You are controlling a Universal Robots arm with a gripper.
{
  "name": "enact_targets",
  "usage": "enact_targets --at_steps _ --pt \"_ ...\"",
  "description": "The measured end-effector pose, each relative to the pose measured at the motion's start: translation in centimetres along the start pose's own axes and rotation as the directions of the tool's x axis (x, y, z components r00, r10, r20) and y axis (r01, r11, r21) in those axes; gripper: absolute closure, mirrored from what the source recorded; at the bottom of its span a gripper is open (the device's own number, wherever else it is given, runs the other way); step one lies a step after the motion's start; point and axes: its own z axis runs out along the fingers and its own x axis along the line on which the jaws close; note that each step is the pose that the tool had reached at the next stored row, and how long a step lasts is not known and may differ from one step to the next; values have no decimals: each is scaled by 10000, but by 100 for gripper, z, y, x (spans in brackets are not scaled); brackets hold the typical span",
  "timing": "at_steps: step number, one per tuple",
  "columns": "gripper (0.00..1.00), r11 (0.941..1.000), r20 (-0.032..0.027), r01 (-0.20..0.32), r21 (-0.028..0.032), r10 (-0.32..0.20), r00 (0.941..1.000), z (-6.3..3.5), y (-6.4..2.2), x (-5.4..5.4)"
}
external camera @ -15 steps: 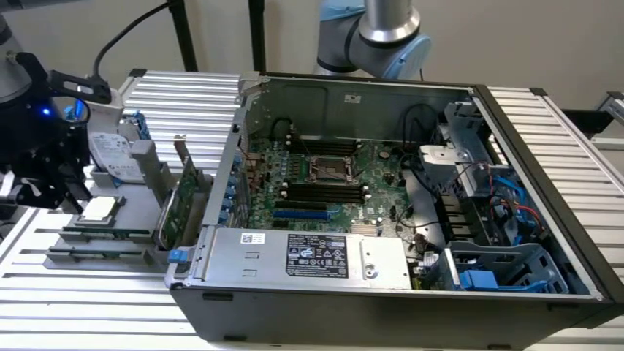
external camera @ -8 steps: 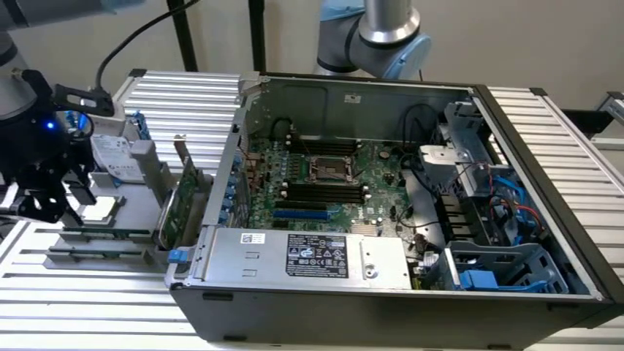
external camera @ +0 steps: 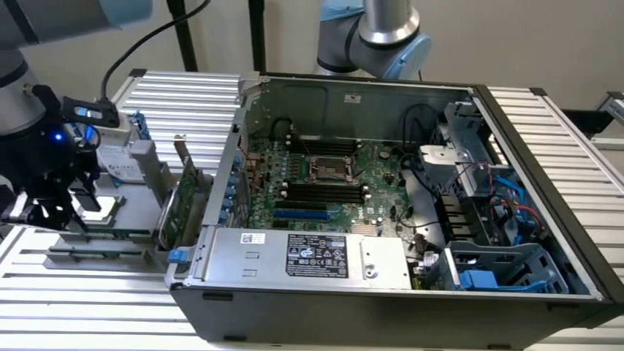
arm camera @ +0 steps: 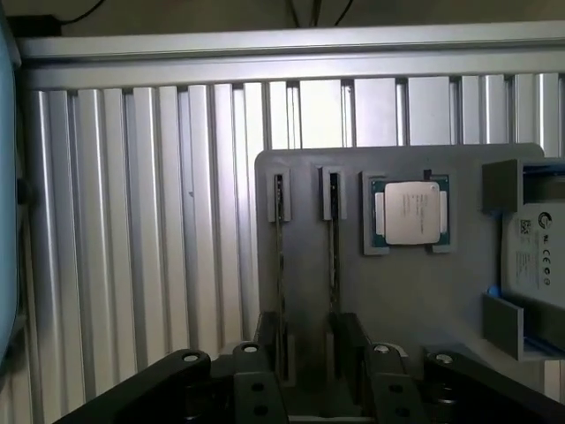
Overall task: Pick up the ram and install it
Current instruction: 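Pick up the ram and move it above insertion slot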
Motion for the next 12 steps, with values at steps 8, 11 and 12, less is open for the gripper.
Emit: enact_targets --at_steps 8,11,12 --pt "0 10000 0 1 0 -1 10000 144 -5 9" --pt "0 10000 1 3 0 -3 10000 199 -7 16" --pt "0 10000 1 4 1 -4 10000 219 -8 19"
